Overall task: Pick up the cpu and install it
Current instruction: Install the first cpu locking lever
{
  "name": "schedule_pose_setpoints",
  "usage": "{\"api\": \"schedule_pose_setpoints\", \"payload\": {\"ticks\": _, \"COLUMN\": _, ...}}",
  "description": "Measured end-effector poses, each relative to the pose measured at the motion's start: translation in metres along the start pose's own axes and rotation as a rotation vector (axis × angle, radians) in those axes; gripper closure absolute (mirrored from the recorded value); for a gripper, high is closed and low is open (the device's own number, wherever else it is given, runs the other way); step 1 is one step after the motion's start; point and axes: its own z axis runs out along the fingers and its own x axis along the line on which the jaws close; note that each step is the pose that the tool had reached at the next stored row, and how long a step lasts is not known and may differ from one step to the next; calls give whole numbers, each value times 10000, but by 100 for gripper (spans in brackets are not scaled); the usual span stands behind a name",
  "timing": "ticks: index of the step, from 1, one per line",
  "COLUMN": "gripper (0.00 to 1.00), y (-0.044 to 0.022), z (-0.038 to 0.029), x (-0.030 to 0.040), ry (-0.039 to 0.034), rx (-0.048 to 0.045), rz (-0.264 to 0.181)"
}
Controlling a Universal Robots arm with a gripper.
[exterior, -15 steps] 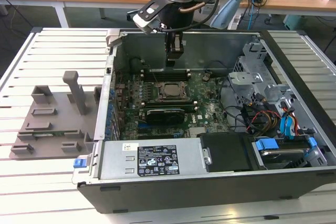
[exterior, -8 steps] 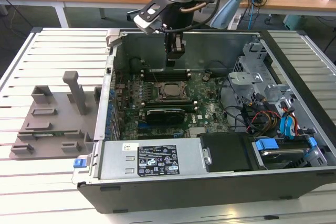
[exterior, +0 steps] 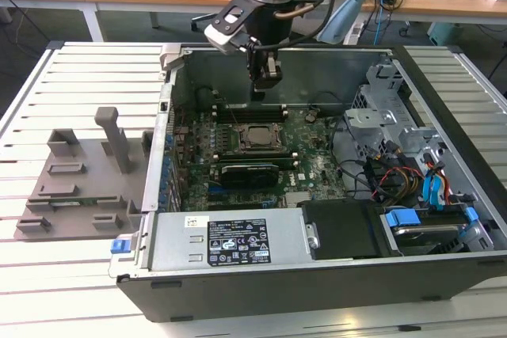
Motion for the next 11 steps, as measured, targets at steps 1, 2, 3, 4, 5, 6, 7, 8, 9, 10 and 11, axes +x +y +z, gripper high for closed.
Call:
{"api": "schedule_pose_setpoints", "payload": {"ticks": 1, "gripper": 89, "y": 0, "z": 0, "x": 0, "ry": -4, "rx": -3, "rz": -76}}
{"api": "schedule_pose_setpoints", "payload": {"ticks": 2, "gripper": 89, "y": 0, "z": 0, "x": 0, "ry": -9, "rx": -7, "rz": -180}}
{"api": "schedule_pose_setpoints", "payload": {"ticks": 3, "gripper": 89, "y": 0, "z": 0, "x": 0, "ry": -15, "rx": -11, "rz": -318}}
{"api": "schedule_pose_setpoints", "payload": {"ticks": 4, "gripper": 89, "y": 0, "z": 0, "x": 0, "ry": -19, "rx": -14, "rz": -407}}
{"api": "schedule_pose_setpoints", "payload": {"ticks": 5, "gripper": 89, "y": 0, "z": 0, "x": 0, "ry": -24, "rx": -17, "rz": -498}}
{"api": "schedule_pose_setpoints", "payload": {"ticks": 6, "gripper": 89, "y": 0, "z": 0, "x": 0, "ry": -25, "rx": -19, "rz": -542}}
{"api": "schedule_pose_setpoints", "payload": {"ticks": 7, "gripper": 89, "y": 0, "z": 0, "x": 0, "ry": -28, "rx": -21, "rz": -585}}
{"api": "schedule_pose_setpoints", "payload": {"ticks": 8, "gripper": 89, "y": 0, "z": 0, "x": 0, "ry": -31, "rx": -23, "rz": -657}}
{"api": "schedule_pose_setpoints", "payload": {"ticks": 9, "gripper": 89, "y": 0, "z": 0, "x": 0, "ry": -33, "rx": -24, "rz": -698}}
{"api": "schedule_pose_setpoints", "payload": {"ticks": 10, "gripper": 89, "y": 0, "z": 0, "x": 0, "ry": -35, "rx": -25, "rz": -739}}
{"api": "schedule_pose_setpoints", "payload": {"ticks": 11, "gripper": 89, "y": 0, "z": 0, "x": 0, "ry": -37, "rx": -27, "rz": -784}}
